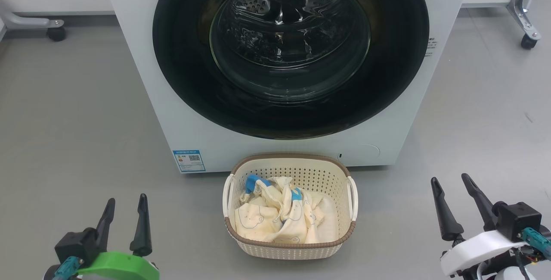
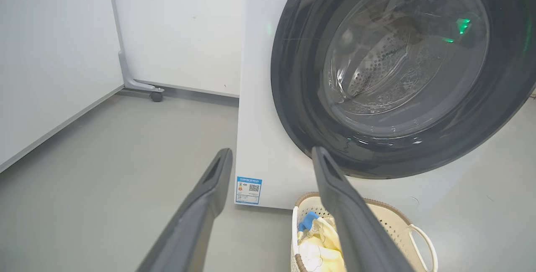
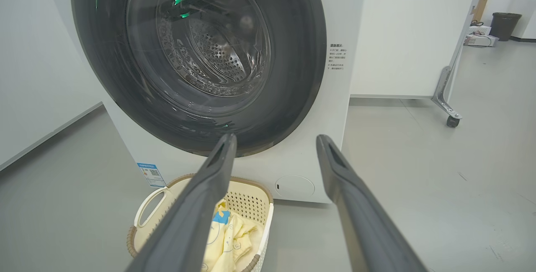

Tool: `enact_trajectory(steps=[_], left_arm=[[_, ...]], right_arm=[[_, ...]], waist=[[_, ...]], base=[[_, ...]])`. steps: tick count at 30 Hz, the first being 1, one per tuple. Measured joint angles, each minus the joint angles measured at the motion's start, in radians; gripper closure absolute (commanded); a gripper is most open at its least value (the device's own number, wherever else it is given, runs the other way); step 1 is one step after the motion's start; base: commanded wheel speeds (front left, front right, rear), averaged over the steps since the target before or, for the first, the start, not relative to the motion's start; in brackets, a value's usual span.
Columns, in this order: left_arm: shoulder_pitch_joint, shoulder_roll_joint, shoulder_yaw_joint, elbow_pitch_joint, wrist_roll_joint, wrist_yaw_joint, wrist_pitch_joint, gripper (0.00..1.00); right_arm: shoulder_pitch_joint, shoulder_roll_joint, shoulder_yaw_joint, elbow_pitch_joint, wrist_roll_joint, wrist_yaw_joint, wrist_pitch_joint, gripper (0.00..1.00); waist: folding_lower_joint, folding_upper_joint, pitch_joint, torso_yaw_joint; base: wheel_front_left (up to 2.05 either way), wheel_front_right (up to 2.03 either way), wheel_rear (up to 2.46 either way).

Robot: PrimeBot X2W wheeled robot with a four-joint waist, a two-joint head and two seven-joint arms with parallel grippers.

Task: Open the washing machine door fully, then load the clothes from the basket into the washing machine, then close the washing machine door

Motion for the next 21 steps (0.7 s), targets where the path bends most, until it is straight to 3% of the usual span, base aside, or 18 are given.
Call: enact_trajectory(steps=[21], left_arm=[[-0.001,-0.006,0.017,-0.013,0.036,0.0,0.0,0.0]], right_arm=[[-0.001,0.006,0.002,0.001,0.0,0.0,0.0,0.0]], waist=[[0.0,0.0,0.004,-0.004]], base=[[0.0,0.0,0.0]])
